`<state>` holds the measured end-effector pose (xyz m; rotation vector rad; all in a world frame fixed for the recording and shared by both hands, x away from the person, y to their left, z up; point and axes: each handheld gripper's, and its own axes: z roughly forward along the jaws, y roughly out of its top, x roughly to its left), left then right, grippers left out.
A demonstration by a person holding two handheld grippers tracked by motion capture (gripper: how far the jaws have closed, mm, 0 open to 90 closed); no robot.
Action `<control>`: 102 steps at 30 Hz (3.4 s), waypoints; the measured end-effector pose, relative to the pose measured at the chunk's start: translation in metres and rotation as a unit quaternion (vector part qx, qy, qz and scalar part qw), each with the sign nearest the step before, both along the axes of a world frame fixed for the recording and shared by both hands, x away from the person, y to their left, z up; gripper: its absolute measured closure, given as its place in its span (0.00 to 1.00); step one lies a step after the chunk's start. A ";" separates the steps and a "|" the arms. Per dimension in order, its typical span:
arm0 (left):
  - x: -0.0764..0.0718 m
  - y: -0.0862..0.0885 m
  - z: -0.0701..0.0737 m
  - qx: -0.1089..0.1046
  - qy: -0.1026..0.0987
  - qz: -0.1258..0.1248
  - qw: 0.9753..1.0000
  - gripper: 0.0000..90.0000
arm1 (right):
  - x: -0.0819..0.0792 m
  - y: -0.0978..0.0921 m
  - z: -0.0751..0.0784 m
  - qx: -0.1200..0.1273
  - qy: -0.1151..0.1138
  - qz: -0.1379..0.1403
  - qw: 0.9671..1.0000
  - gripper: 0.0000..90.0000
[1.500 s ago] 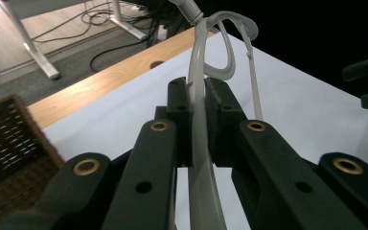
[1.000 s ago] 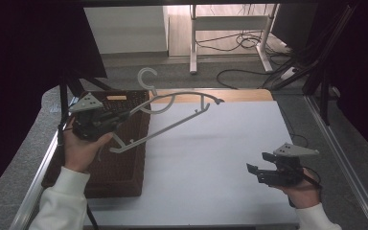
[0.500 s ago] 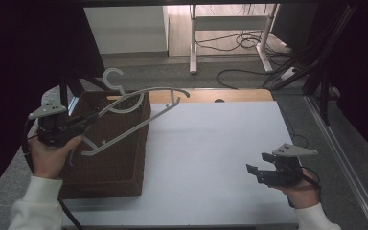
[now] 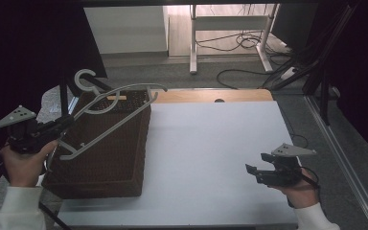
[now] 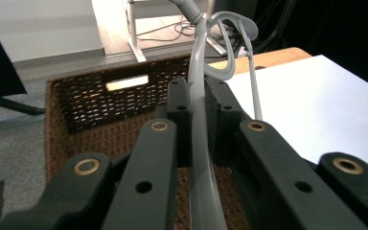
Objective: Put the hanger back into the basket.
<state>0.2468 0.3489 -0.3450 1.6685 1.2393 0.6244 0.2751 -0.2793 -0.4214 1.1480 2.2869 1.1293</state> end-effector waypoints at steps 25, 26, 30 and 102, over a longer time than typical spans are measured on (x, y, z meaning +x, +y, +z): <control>0.001 0.044 -0.045 -0.032 0.030 0.051 0.998 0.91 | 0.001 0.001 -0.003 -0.005 0.004 0.001 1.000 0.31; 0.002 0.044 -0.049 -0.036 0.031 0.053 0.997 0.91 | 0.001 0.001 -0.003 -0.005 0.004 0.000 1.000 0.31; 0.005 0.047 -0.058 -0.055 0.033 0.053 0.997 0.91 | 0.001 0.001 -0.004 -0.005 0.007 -0.001 1.000 0.31; -0.012 -0.061 -0.091 -0.046 0.093 -0.076 0.992 0.33 | 0.007 0.004 -0.008 -0.004 0.002 0.023 1.000 0.28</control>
